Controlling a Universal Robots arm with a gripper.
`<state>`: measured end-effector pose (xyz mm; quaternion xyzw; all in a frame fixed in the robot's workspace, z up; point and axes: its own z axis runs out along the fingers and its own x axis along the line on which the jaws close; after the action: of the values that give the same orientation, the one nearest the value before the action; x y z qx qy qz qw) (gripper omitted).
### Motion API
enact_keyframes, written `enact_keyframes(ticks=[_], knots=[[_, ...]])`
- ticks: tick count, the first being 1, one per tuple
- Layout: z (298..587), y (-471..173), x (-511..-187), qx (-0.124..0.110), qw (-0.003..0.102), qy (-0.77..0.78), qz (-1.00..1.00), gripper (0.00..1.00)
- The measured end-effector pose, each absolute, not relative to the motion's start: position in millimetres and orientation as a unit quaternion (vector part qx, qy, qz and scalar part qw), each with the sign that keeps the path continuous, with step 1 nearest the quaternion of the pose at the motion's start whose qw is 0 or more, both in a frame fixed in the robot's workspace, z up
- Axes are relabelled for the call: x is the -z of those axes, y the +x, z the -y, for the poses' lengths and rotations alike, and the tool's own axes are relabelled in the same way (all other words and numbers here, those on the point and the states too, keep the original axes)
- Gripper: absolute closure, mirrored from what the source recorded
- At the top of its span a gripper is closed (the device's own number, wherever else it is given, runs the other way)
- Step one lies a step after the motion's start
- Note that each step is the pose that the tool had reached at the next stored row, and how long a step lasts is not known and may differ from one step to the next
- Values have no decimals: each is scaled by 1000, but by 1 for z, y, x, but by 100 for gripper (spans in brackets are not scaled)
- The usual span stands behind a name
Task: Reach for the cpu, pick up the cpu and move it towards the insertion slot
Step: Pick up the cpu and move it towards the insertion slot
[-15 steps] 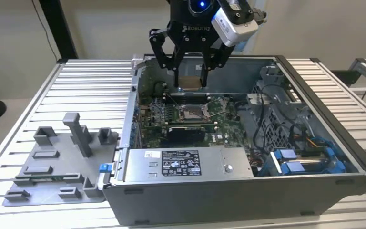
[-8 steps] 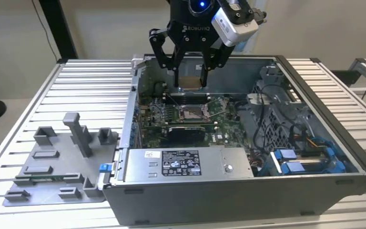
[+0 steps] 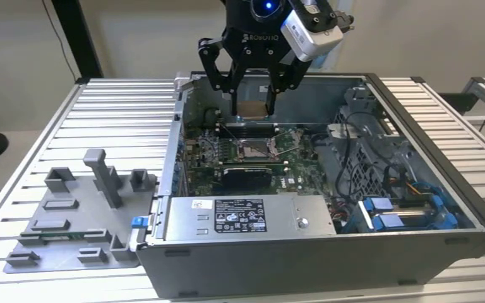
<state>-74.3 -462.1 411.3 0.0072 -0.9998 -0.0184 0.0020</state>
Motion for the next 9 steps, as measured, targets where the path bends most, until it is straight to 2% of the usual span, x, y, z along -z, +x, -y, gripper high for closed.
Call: enact_keyframes(ticks=[9], knots=[[462,-59,-411,18,2,7,1000,100]])
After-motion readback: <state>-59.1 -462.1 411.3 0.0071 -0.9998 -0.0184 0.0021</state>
